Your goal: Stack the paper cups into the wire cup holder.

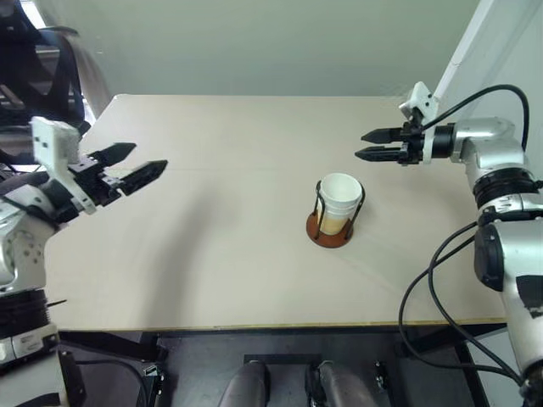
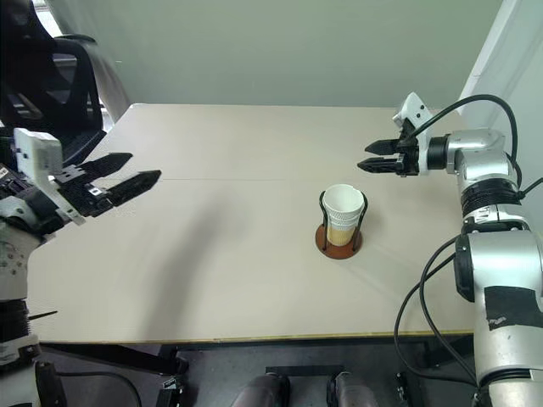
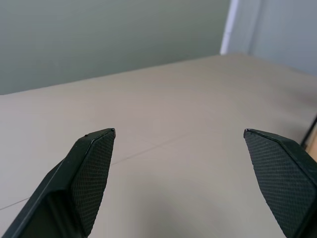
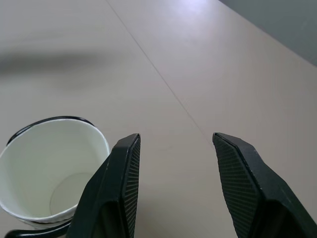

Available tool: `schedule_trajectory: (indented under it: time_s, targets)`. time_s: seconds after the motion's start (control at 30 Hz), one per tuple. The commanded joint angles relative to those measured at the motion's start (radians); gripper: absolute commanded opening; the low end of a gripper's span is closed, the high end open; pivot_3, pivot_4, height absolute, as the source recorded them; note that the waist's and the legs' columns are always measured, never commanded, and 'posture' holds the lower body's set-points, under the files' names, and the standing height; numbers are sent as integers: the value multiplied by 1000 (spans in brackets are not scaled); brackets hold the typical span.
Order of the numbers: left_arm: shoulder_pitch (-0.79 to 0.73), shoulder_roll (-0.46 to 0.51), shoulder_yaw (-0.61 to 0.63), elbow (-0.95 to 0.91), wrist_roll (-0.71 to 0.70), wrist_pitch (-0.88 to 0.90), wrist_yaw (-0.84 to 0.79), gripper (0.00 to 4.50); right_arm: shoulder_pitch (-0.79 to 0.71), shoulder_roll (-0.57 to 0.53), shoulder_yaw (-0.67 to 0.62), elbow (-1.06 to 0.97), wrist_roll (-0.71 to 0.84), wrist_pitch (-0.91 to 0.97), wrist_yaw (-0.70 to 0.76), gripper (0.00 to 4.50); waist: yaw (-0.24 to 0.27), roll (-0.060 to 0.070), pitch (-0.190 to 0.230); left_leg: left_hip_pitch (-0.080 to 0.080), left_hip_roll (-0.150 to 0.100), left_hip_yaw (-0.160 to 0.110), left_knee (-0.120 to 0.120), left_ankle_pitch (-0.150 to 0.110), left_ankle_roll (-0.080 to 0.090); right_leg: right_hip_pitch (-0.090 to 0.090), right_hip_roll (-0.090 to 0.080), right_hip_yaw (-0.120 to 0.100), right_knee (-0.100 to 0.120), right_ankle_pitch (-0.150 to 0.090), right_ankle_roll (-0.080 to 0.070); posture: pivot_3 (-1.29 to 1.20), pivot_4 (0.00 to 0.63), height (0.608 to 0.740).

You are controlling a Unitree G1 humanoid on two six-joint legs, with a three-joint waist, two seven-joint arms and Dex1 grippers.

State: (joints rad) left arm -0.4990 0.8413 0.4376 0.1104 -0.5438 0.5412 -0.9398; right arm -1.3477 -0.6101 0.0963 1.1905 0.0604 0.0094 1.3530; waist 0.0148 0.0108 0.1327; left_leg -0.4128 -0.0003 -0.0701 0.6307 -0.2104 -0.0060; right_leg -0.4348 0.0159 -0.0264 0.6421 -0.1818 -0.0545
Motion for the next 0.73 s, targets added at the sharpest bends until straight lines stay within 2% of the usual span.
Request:
schedule_trajectory:
  time_s: [0.03,0.37,0.57,0.73]
  targets:
    - [-38,17,-6,-23,-5,-41,-7,4442,-13,-1,-28,-62,8,6,18,2292,0,0,0,-1,0,0,0,0,0,-1,0,0,0,0,0,0,150,740]
    - [40,63,118,-147,-91,79,89,4442,-17,51,-13,-93,0,20,84,2292,-10,0,0,-1,0,0,0,1,-1,-2,0,0,2,0,-1,0,150,740]
    - [71,67,148,-198,-123,100,116,4442,-25,76,-18,-82,-9,3,83,2292,-8,0,0,-1,0,0,0,2,-3,-2,0,0,3,1,-2,0,150,740]
    - [42,99,137,-159,-122,91,106,4442,-18,70,-29,-88,-4,-6,81,2292,-6,0,0,-1,0,0,1,3,-4,-2,0,0,3,1,-4,0,150,740]
